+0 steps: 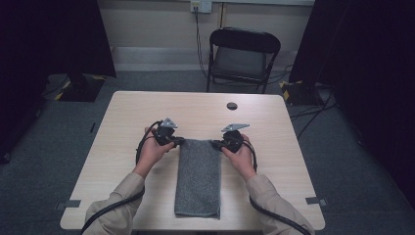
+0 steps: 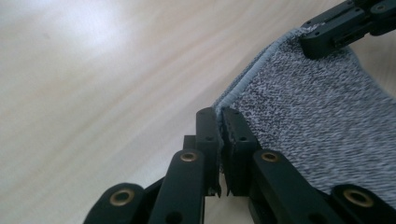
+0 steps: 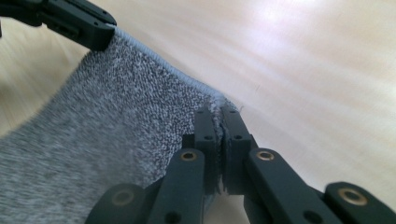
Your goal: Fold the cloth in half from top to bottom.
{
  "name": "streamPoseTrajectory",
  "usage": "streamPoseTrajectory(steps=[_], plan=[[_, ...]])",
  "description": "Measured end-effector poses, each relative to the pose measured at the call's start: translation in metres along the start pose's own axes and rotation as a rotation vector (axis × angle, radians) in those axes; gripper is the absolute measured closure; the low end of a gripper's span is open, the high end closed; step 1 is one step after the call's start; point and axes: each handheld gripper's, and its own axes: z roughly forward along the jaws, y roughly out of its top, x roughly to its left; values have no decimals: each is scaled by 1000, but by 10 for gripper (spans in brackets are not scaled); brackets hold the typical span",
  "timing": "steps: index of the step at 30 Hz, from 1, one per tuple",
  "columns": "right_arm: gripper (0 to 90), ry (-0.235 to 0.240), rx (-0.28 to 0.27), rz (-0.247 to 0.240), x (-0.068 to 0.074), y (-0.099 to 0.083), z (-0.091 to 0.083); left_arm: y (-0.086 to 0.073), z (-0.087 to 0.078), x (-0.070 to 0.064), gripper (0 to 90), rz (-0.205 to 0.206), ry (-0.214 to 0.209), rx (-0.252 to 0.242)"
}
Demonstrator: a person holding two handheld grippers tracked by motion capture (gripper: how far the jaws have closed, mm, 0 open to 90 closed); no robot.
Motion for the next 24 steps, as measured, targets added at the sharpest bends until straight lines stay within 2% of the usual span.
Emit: streamPoseTrajectory(steps=[7, 16, 24], plan=[[876, 18, -49, -19, 2, 16, -20, 12, -15, -6, 860, 21, -15, -47], [874, 52, -67, -41, 14, 0, -37, 4, -29, -19, 859, 53, -31, -68], [871, 74, -89, -60, 23, -5, -55, 1, -43, -34, 856, 87, -47, -71]])
